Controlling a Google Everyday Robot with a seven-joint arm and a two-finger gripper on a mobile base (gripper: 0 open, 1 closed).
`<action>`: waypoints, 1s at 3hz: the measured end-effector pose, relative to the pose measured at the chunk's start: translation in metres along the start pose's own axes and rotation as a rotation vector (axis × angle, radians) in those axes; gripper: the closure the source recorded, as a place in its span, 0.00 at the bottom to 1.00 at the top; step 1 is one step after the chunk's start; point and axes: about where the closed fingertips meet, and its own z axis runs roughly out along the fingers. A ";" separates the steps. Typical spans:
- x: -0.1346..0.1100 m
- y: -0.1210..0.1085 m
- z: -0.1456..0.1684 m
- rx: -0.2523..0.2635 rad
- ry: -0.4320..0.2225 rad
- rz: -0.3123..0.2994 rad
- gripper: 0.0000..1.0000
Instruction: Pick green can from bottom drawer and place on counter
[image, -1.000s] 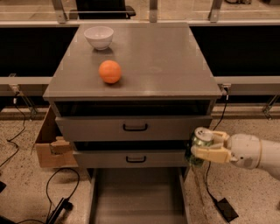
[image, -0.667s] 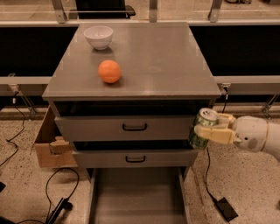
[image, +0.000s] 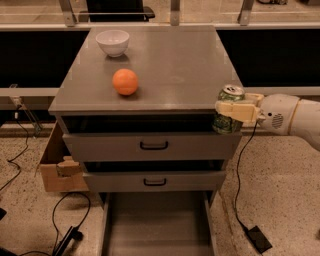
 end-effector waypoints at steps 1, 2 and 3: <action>0.000 0.000 0.000 -0.001 0.000 -0.001 1.00; -0.019 0.007 -0.007 0.013 -0.032 -0.041 1.00; -0.064 0.006 -0.017 0.039 -0.071 -0.093 1.00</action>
Offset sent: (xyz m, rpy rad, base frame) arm -0.0111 -0.0070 0.0481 -0.0128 -0.1198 -0.0332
